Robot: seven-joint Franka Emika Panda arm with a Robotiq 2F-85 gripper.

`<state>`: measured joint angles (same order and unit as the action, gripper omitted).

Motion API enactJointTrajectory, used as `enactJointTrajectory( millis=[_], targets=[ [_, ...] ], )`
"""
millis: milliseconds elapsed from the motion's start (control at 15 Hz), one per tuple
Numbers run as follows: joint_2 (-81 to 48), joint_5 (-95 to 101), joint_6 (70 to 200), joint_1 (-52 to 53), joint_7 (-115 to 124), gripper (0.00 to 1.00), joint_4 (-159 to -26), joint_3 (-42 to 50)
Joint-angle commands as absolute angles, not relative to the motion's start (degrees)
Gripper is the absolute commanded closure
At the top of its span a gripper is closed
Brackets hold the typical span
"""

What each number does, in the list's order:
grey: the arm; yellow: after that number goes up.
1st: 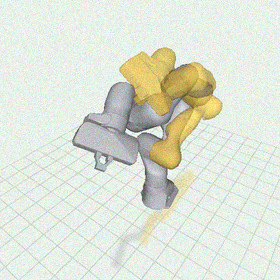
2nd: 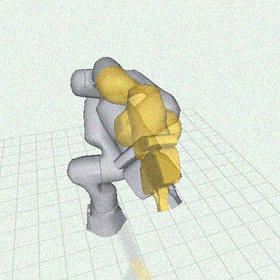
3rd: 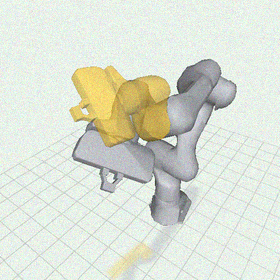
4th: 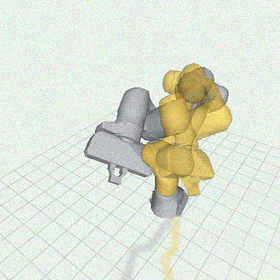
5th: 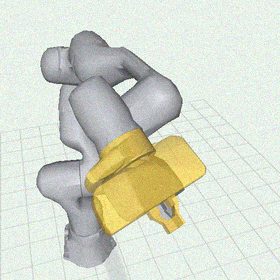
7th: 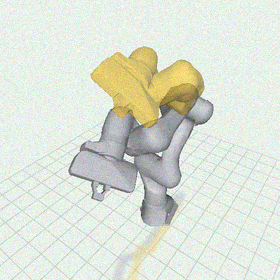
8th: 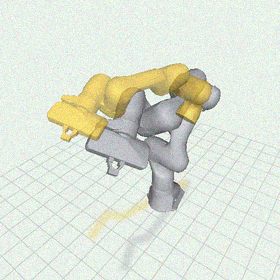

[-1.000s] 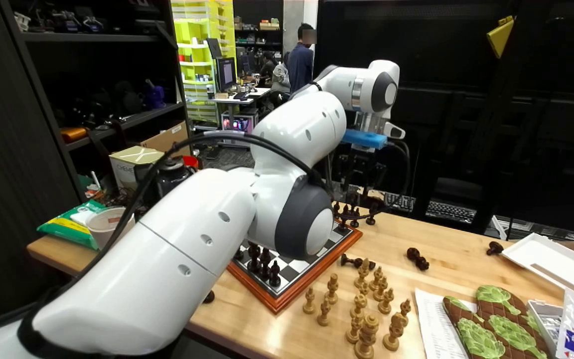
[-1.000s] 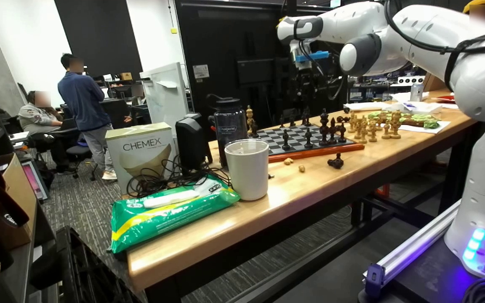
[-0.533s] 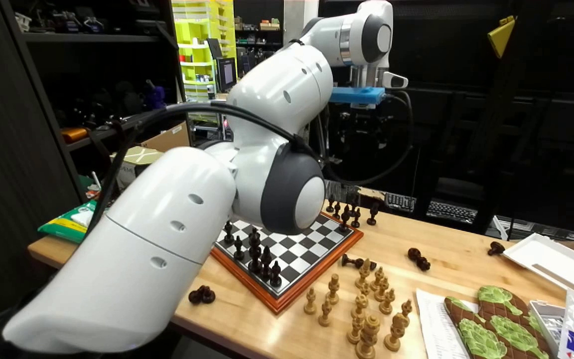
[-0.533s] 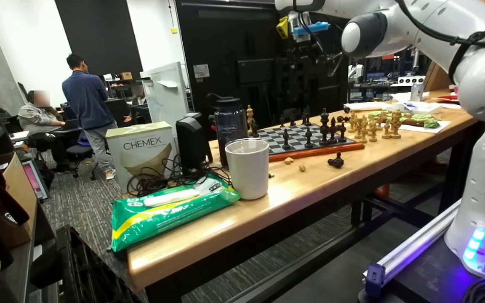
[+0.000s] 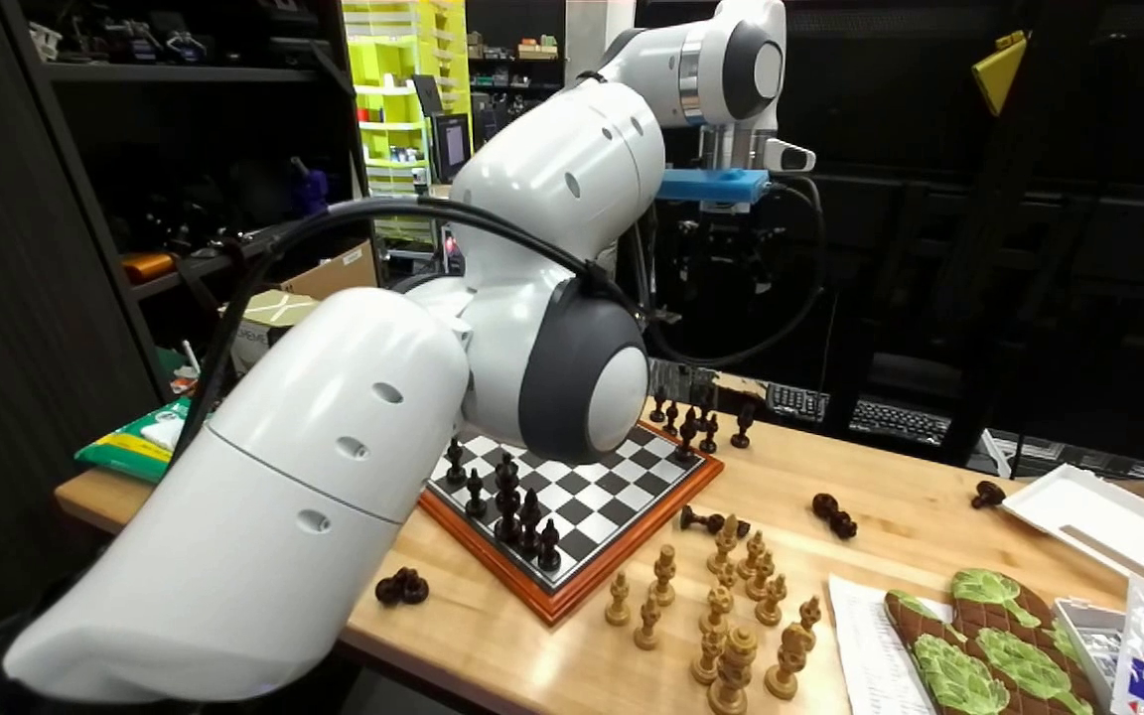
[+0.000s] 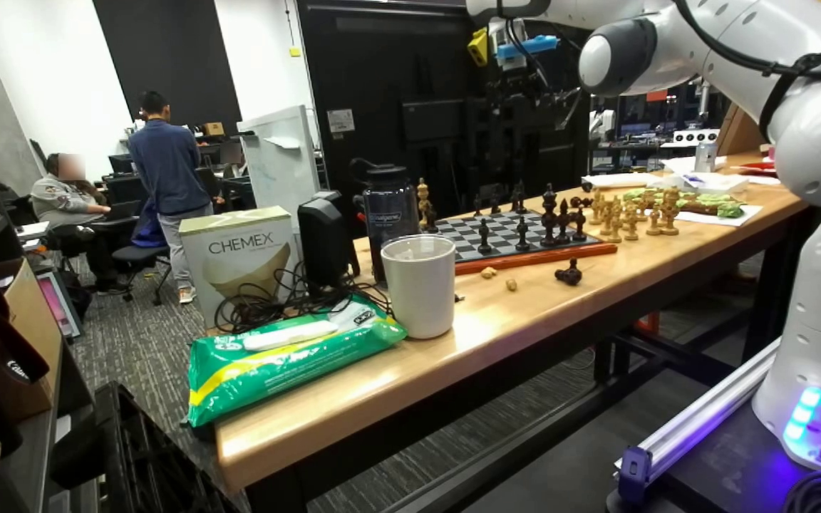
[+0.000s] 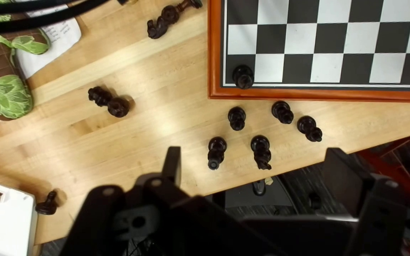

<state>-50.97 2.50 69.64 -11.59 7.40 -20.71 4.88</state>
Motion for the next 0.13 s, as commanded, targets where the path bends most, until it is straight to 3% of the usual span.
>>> enactJointTrajectory(
  millis=[0, 67],
  targets=[
    [-50.2, 2.5, 70.1, -11.5, 7.5, 0.00, -22.0, 4.9],
    [-50.2, 2.5, 70.1, -11.5, 7.5, 0.00, -22.0, 4.9]
  ],
)
